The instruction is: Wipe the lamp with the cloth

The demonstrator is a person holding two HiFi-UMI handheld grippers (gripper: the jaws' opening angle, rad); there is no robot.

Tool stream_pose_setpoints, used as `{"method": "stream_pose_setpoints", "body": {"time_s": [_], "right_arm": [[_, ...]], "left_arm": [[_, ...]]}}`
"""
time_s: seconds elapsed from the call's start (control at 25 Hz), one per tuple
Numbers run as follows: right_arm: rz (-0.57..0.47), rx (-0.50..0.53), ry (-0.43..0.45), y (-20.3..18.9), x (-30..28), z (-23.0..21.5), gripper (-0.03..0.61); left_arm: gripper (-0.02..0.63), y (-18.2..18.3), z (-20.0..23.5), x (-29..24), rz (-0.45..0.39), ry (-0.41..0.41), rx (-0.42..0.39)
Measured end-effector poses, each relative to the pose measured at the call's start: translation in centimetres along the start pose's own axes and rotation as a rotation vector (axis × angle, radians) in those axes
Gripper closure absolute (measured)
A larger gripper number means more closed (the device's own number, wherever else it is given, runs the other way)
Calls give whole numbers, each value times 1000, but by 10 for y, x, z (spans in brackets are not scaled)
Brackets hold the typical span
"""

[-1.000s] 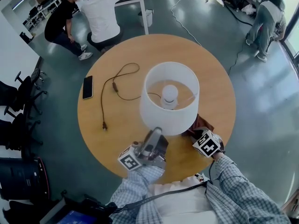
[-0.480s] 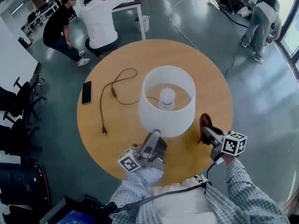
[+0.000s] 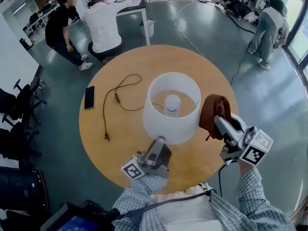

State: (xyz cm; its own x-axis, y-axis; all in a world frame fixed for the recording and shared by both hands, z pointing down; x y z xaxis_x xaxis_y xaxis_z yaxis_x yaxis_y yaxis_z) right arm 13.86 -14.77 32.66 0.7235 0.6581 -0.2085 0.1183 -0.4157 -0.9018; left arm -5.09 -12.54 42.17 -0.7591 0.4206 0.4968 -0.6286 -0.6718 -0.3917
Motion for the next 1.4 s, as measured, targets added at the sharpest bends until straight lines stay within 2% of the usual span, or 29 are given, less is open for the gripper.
{"method": "stream_pose_setpoints", "body": {"time_s": [0.2, 0.52, 0.68, 0.88, 1.2, 1.4], "right_arm": [[73, 82, 16, -4, -29, 12, 517], [110, 61, -25, -6, -39, -17, 517], [203, 173, -39, 2, -51, -29, 517], [332, 261, 55, 11, -78, -38, 517], [599, 496, 194, 38, -131, -55, 517], [781, 672, 279, 53, -170, -48, 517]], "left_arm": [[466, -3, 1, -1, 9, 18, -2], [466, -4, 2, 1, 13, 27, -3], [466, -4, 4, 1, 20, 37, -6], [466, -6, 5, 3, 16, 38, -2], [466, -6, 7, 0, 24, 48, -3], [466, -8, 5, -2, 16, 57, -10]]}}
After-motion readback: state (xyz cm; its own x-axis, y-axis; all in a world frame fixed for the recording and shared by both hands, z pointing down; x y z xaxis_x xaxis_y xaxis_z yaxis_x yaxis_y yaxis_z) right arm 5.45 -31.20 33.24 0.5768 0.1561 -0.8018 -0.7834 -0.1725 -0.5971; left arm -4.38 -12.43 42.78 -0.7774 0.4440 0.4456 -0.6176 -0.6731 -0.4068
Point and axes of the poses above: the fingertips, and each gripper's own axes: x backward along the fingers, z to its left, y out of its top, the point moved 1 cm from there along x, backward along the fingers, and after that the axes turned 15 degrees about z, right-handed, at the moved point
